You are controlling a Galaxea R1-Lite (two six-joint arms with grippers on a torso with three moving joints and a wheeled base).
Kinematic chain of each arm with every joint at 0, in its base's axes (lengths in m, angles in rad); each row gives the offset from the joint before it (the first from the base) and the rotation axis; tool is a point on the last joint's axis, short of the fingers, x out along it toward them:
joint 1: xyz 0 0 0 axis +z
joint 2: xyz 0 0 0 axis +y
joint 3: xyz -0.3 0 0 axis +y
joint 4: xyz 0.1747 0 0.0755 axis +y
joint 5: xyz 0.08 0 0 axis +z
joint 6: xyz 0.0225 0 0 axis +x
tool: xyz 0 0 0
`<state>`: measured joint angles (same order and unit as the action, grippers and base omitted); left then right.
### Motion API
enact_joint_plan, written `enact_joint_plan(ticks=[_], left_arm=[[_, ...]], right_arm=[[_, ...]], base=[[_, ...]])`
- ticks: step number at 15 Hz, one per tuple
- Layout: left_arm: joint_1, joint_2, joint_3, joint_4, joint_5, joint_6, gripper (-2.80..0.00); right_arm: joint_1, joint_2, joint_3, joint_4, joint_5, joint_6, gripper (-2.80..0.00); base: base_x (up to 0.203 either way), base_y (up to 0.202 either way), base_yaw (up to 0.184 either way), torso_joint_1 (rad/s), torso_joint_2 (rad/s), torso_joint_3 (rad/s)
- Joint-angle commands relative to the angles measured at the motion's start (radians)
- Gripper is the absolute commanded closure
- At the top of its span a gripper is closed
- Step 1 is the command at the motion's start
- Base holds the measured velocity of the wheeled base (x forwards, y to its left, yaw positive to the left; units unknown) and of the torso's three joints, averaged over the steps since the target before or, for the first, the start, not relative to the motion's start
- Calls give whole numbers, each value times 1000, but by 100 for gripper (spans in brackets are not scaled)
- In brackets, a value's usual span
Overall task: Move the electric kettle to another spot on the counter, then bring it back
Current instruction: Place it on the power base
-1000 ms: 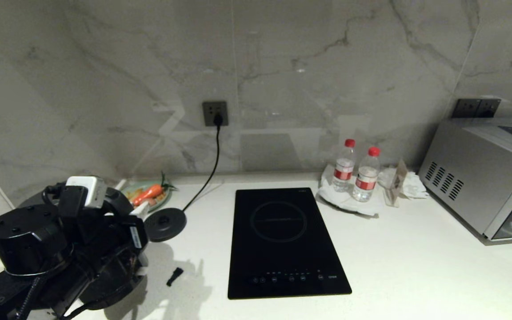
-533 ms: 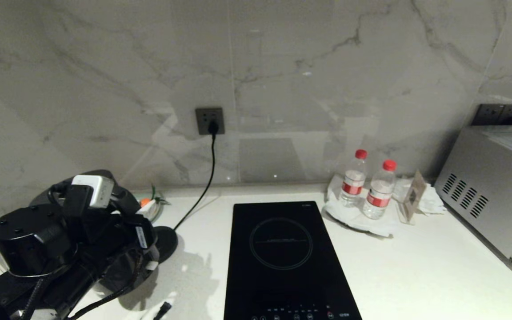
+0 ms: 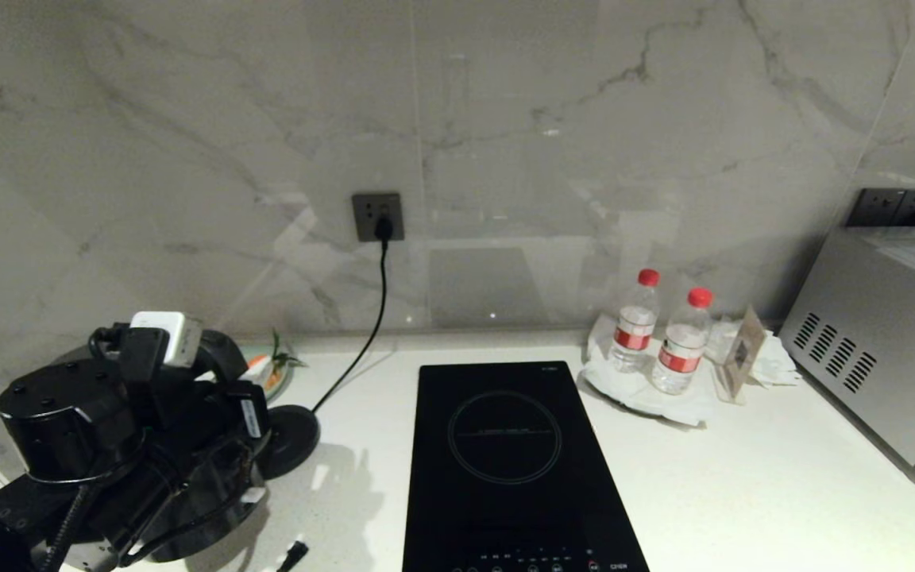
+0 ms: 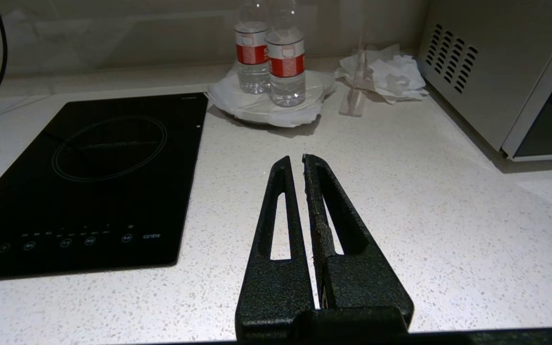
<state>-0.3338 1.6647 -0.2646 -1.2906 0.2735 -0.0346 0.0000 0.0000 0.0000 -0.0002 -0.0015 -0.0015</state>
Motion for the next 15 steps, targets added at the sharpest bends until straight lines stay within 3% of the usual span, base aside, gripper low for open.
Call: enact_joint_plan(ticks=[1, 4, 7, 10, 15], left_arm=[[-4, 32, -30, -7, 3, -3, 0], [-10, 93, -77, -11, 4, -4, 0], [-9, 204, -123, -98, 14, -1, 0], [-18, 355, -190, -216, 63, 9, 0], [-21, 476, -357, -239, 129, 17, 0]], right_arm=[[0, 0, 0, 0, 0, 0, 0], [0, 0, 0, 0, 0, 0, 0], [0, 0, 0, 1, 0, 0, 0], [0, 1, 0, 1, 0, 1, 0], [0, 0, 0, 0, 0, 1, 0]], base=[[0, 0, 0, 0, 0, 0], [0, 0, 0, 0, 0, 0], [0, 0, 0, 0, 0, 0], [0, 0, 0, 0, 0, 0], [0, 0, 0, 0, 0, 0]])
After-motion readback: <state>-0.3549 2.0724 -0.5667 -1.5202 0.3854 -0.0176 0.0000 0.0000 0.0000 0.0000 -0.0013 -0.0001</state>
